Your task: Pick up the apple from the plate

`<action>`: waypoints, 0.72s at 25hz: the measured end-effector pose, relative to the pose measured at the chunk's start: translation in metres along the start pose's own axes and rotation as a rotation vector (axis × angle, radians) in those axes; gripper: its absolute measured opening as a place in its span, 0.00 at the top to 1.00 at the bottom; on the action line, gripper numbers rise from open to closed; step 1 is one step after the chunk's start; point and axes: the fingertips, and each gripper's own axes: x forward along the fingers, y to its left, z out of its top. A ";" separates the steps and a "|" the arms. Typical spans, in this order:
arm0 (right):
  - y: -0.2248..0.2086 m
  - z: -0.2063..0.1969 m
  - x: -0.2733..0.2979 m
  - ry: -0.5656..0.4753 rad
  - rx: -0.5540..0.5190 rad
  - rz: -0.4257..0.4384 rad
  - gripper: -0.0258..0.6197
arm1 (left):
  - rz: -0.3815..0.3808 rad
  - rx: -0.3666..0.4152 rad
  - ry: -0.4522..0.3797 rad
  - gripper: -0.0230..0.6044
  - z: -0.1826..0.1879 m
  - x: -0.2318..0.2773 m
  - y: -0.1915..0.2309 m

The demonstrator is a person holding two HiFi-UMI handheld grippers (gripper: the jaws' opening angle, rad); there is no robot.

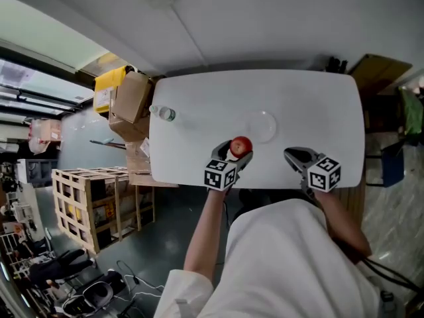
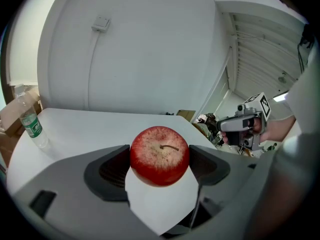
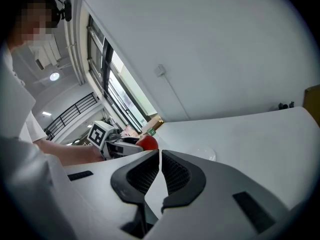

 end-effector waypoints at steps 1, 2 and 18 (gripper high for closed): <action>0.005 -0.002 0.001 0.000 -0.005 -0.005 0.90 | -0.002 0.001 -0.006 0.37 -0.001 -0.006 0.001; 0.010 -0.004 0.001 -0.001 -0.009 -0.009 0.90 | -0.002 0.002 -0.011 0.37 -0.003 -0.012 0.003; 0.093 -0.047 -0.003 -0.042 -0.046 -0.071 0.90 | -0.060 0.032 -0.056 0.37 -0.045 -0.103 -0.002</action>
